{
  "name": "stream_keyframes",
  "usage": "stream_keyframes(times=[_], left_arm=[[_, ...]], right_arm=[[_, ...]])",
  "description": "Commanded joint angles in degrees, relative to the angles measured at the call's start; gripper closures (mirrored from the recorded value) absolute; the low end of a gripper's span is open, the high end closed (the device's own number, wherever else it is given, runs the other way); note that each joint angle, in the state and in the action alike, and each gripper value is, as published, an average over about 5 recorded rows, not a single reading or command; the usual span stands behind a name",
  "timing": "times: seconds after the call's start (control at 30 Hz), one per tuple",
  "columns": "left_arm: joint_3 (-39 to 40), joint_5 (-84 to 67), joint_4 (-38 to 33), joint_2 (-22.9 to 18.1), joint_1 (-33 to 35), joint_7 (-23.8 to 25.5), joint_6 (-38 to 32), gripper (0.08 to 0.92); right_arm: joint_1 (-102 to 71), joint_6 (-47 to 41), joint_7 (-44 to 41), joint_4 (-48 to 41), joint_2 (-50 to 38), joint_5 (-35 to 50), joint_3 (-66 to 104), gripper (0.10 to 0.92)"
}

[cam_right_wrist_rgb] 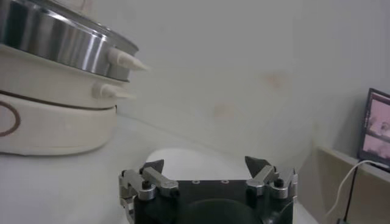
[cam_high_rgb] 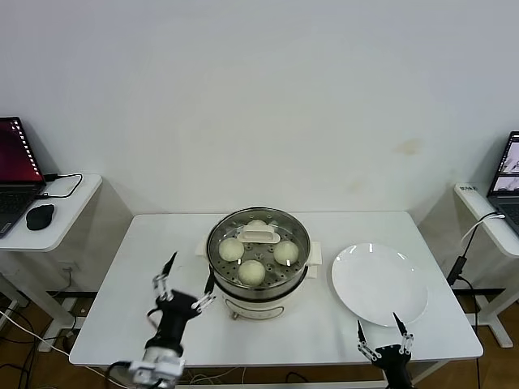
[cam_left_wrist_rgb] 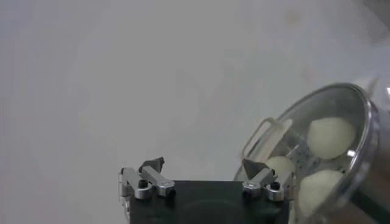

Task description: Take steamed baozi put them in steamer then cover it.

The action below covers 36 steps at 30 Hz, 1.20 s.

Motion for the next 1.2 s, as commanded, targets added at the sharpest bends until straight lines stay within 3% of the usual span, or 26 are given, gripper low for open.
stream_keyframes(times=[0.03,0.33,0.73,1.2], left_arm=[[-9.4,-34.7,3.1,0.1,14.4,-8.6,-14.7,0.177],[-8.4,-35.5,8.4,-1.5,10.5,-6.8,-16.0,0.177],[-10.1,-33.9,8.6,-0.1,12.5,-3.0,-15.7,0.177],[-10.3,-31.8,9.8,-1.3,12.8,-2.4,-16.6,0.177]], right_arm=[[-4.4,-3.4,-2.0,6.6,-7.7,10.1,-4.1,0.203],[-6.7,-6.5,-1.3,10.3,-10.8,12.9,-7.8,0.203],[-6.5,-10.8,-0.5,12.8,-9.7,13.6,-8.3,0.203],[-6.1,-14.3,-0.2,14.9,-8.8,13.2,-8.1,0.203]])
